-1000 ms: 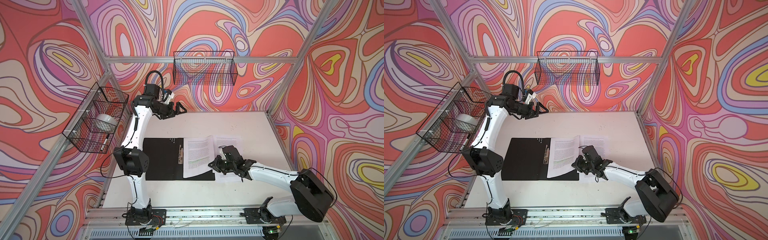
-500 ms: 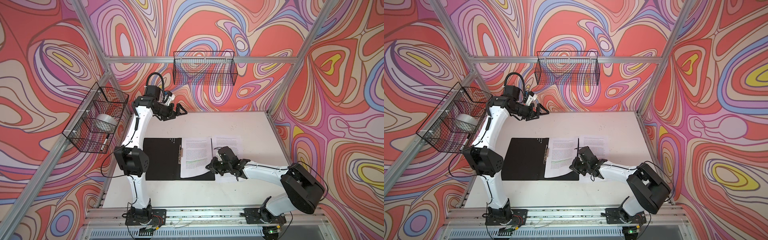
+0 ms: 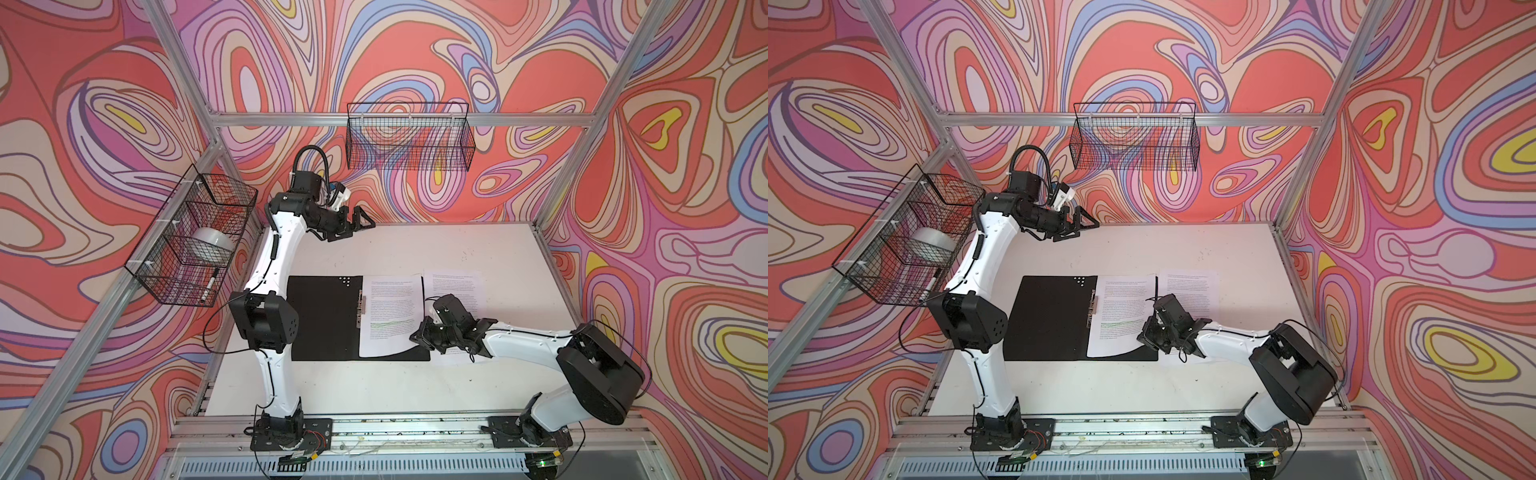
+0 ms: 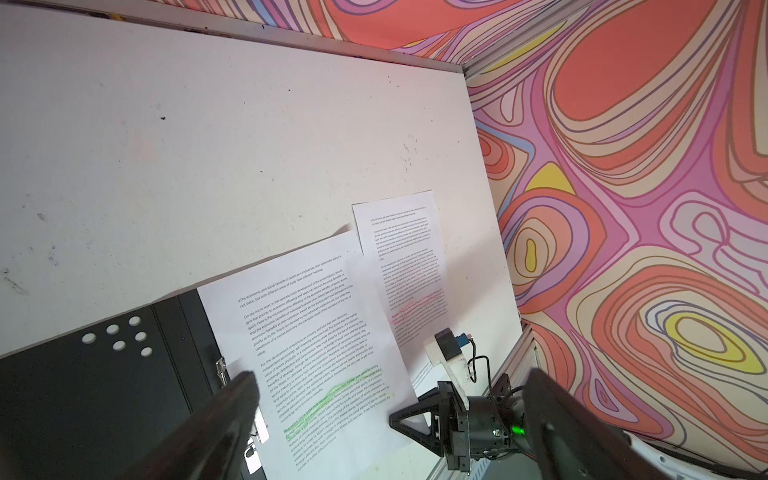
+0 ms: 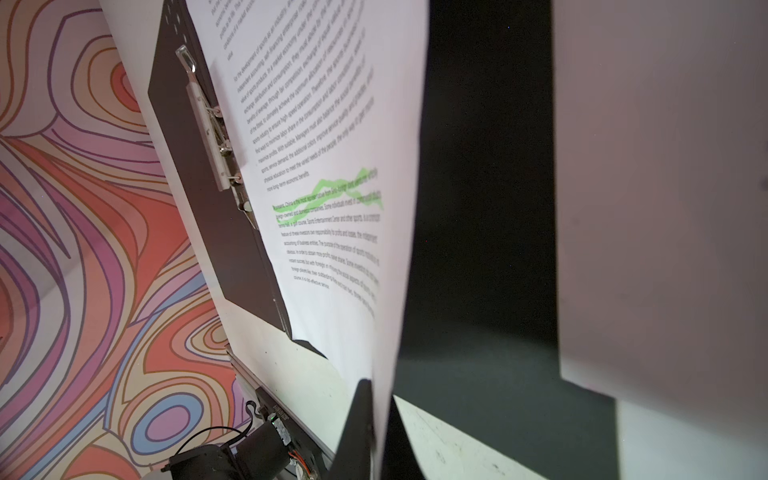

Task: Put the files into the folder
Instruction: 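Lower the green-highlighted sheet onto the folder and open the right gripper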

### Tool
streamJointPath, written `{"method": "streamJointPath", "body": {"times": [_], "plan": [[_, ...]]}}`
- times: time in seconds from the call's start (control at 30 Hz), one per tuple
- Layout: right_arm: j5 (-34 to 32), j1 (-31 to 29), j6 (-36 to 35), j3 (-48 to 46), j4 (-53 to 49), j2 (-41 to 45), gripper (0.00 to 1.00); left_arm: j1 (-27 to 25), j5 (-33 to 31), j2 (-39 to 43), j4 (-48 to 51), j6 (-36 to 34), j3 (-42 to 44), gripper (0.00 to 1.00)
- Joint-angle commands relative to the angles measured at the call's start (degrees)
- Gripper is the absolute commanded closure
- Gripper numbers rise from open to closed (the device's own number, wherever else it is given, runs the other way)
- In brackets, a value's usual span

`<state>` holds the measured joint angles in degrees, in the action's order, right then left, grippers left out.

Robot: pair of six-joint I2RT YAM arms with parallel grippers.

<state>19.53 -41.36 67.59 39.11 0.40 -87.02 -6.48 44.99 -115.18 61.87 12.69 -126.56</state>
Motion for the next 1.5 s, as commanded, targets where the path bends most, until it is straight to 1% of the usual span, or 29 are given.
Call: {"method": "streamJointPath", "body": {"times": [0.0, 0.07, 0.13, 0.2, 0.43, 0.63, 0.83, 1.0, 1.03, 1.1, 1.2, 1.33, 1.4, 1.47], "plan": [[-0.6, -0.7, -0.6, -0.4, -2.0, 0.3, 0.98, 0.0, 0.9, -0.5, 0.0, 0.3, 0.6, 0.00], [-1.3, -0.8, -0.5, -0.2, -3.4, 0.7, 0.83, 0.0, 1.1, -0.6, 0.0, 0.4, 0.5, 0.00], [-2.0, -1.1, -0.8, 0.1, -4.8, 1.1, 0.72, 0.0, 1.3, -0.5, -0.1, 0.6, 0.5, 0.00], [-2.7, -1.1, -1.4, 0.5, -7.0, 1.6, 0.66, 0.0, 1.6, -0.4, -0.1, 0.6, 0.6, 0.00], [-5.1, -1.2, -3.5, 3.1, -15.7, 3.1, 0.50, 0.0, 2.1, -0.1, -0.2, 0.6, 1.0, 0.00], [-5.9, -1.2, -6.8, 7.9, -26.0, 3.7, 0.47, -0.1, 1.6, 0.3, -0.2, 0.1, 1.0, 0.00], [-8.2, -1.2, -10.7, 14.4, -39.6, 3.6, 0.46, -0.7, -0.6, 1.0, 0.7, -2.2, 1.0, 0.00], [-7.8, -1.2, -13.0, 16.8, -45.1, 4.7, 0.46, -2.0, -2.0, 1.3, 1.6, -3.3, 1.0, 0.00], [-8.7, -1.2, -13.3, 17.2, -46.1, 5.3, 0.46, -2.4, -2.5, 1.4, 1.5, -3.6, 1.2, 0.00], [-12.6, -0.6, -14.2, 18.5, -48.7, 6.8, 0.46, -3.9, -3.6, 1.7, 0.9, -4.0, 1.8, 0.00], [-14.0, 4.7, -16.6, 18.9, -49.8, 9.0, 0.46, -8.3, -4.9, 1.2, -0.2, -4.4, 3.7, 0.00], [-15.3, 15.4, -20.3, 17.9, -45.3, 12.9, 0.47, -17.2, -7.1, -2.7, 1.1, -5.0, 4.4, 0.00], [-14.1, 21.9, -22.8, 16.8, -42.6, 13.4, 0.47, -21.5, -8.0, -4.8, 0.3, -4.9, 5.3, 0.00], [-10.2, 28.8, -25.1, 15.3, -38.6, 12.3, 0.47, -25.4, -9.7, -7.6, 0.6, -5.1, 4.6, 0.00]]}}
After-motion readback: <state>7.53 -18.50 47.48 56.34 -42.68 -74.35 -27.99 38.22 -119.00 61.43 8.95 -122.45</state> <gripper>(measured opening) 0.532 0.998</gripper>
